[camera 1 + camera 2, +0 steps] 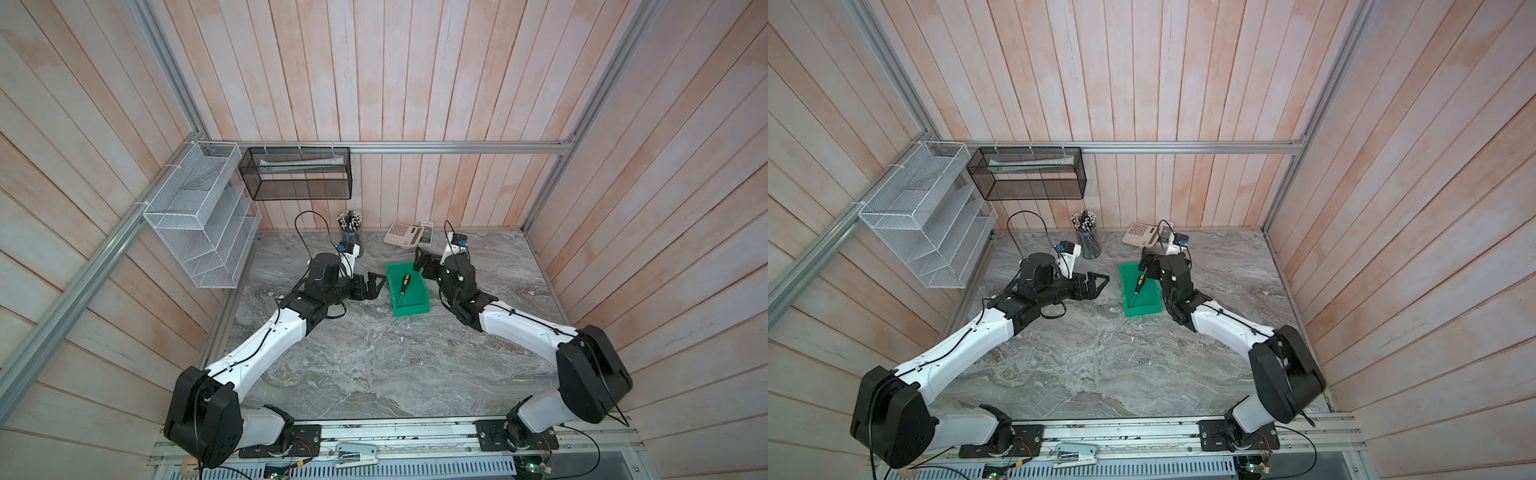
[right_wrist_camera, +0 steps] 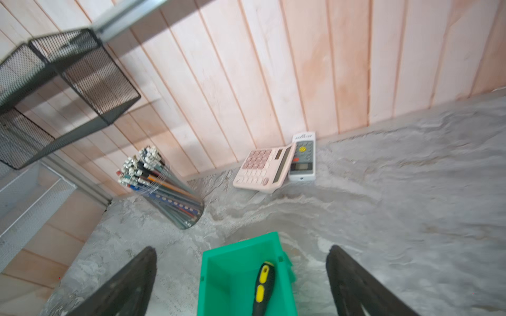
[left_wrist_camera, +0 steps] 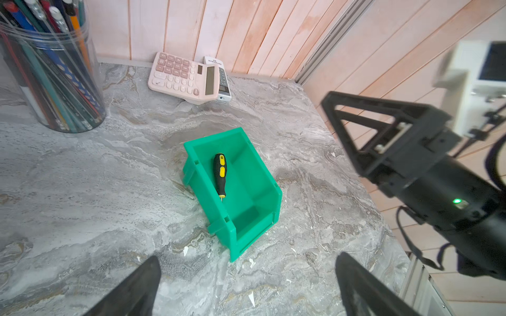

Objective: Put the screwdriver in the bin
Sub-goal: Reset both arms

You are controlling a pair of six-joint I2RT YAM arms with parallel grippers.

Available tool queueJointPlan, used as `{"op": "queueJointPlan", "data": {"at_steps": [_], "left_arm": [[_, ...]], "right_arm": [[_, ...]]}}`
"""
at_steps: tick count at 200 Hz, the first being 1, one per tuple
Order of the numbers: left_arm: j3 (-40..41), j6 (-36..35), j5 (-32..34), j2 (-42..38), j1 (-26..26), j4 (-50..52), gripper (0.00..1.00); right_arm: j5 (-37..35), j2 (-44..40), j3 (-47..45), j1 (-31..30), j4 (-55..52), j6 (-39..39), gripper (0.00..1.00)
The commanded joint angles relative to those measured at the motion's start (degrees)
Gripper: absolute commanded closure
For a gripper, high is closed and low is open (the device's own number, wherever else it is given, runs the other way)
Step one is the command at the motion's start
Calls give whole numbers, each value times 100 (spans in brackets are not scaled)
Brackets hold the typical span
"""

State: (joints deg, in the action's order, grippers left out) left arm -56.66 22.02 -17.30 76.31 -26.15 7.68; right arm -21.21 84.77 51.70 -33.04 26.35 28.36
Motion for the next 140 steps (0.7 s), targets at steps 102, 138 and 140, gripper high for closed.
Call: {"op": "queueJointPlan", "data": {"at_steps": [102, 138, 140], "left_arm": [[278, 140, 3632, -546, 378, -81, 0], [1506, 9, 5471, -1342, 1293, -1068, 0], [1621, -32, 5561, -1381, 1338, -1153, 0]], "right_arm": [[-3267, -807, -3017, 1414, 2962, -2537, 2], [-3519, -509, -3160, 1396, 3374, -2687, 2], [-3556, -485, -3154, 1392, 3385, -2695, 2]]}}
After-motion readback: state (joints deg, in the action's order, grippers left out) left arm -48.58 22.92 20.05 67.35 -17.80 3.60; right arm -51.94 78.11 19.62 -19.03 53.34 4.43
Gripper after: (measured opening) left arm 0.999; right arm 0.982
